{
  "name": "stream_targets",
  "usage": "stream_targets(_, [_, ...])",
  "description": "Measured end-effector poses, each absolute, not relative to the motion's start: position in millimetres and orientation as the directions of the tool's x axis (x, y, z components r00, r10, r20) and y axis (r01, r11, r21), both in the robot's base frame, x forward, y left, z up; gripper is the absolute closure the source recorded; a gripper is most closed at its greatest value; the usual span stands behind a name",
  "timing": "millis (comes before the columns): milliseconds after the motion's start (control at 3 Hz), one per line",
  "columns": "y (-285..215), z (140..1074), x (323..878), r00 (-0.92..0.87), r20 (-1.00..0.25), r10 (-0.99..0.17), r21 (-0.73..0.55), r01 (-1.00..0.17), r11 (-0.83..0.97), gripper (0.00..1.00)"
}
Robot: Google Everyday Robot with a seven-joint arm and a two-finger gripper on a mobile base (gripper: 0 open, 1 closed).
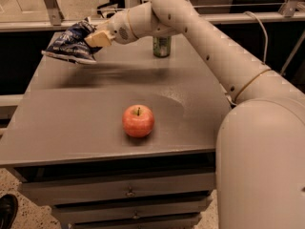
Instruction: Pick blue chip bag
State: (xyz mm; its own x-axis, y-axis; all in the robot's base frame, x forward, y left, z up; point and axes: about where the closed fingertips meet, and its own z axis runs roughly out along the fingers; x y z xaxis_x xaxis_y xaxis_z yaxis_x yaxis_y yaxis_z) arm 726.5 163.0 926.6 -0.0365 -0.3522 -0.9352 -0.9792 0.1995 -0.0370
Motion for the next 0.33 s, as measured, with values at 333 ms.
stream_targets(333, [158.8, 930.8, 726.9, -0.032, -0.938, -0.346, -0.043, -0.977, 0.207, 1.0])
